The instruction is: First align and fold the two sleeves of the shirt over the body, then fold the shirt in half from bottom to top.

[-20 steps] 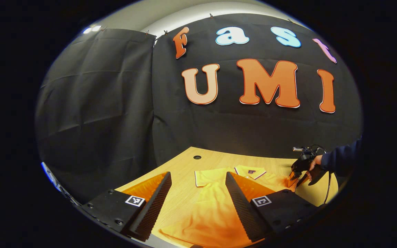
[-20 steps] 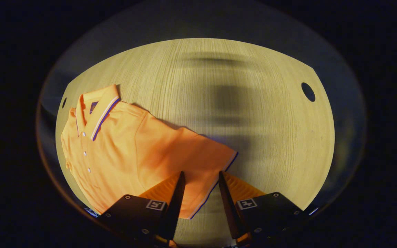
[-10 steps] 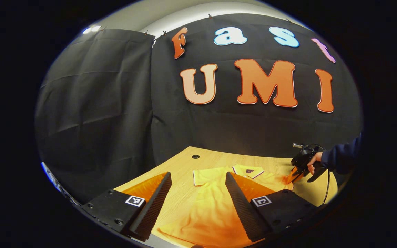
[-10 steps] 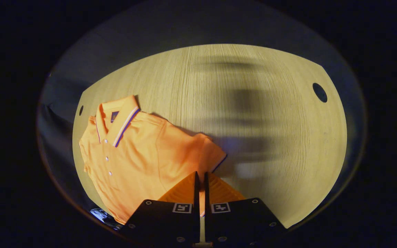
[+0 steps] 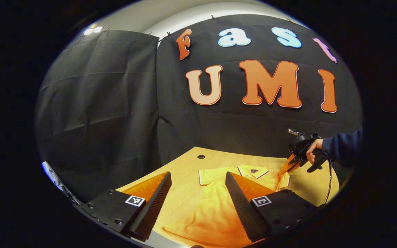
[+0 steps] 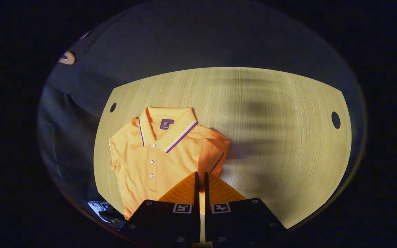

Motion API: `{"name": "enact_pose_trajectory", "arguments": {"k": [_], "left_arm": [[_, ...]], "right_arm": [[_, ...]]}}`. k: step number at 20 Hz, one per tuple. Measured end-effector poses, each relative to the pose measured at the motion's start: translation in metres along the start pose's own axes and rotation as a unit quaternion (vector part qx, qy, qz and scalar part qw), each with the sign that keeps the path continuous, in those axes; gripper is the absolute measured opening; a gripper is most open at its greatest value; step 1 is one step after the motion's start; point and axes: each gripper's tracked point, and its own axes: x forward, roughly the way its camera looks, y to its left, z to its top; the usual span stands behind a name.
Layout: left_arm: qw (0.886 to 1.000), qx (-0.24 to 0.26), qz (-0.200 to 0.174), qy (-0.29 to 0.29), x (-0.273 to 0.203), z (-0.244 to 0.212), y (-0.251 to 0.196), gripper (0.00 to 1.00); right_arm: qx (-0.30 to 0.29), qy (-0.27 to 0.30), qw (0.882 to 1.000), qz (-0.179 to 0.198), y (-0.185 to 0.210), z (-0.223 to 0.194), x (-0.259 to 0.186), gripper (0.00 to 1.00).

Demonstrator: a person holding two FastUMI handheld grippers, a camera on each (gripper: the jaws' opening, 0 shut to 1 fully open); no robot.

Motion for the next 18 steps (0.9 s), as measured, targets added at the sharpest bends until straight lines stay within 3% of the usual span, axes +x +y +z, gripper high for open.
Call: {"name": "enact_pose_trajectory", "arguments": {"k": [8,12,13,15,16,17,18], "left_arm": [[0.999,-0.010,0.034,0.004,-0.008,-0.006,0.025,0.96],[0.999,-0.009,0.039,0.006,-0.009,-0.011,0.030,0.97],[0.999,-0.010,0.040,0.008,-0.009,-0.011,0.031,0.96],[0.999,-0.013,0.039,0.011,-0.007,-0.014,0.029,0.96],[0.999,-0.014,0.039,0.012,-0.007,-0.015,0.030,0.97],[0.999,-0.013,0.038,0.013,-0.005,-0.015,0.030,0.96],[0.999,-0.014,0.038,0.014,-0.003,-0.015,0.030,0.96]], "right_arm": [[0.002,0.014,1.000,0.026,0.051,0.001,0.017,0.06],[-0.008,0.010,0.999,0.052,0.069,0.001,0.017,0.21],[-0.011,0.009,0.998,0.055,0.071,0.000,0.017,0.30],[-0.018,0.005,0.999,0.050,0.070,0.000,0.018,0.40],[-0.020,0.004,0.998,0.051,0.070,0.000,0.017,0.42],[-0.022,0.002,0.998,0.054,0.069,-0.001,0.015,0.38],[-0.026,-0.002,0.998,0.055,0.068,0.000,0.012,0.53]]}}
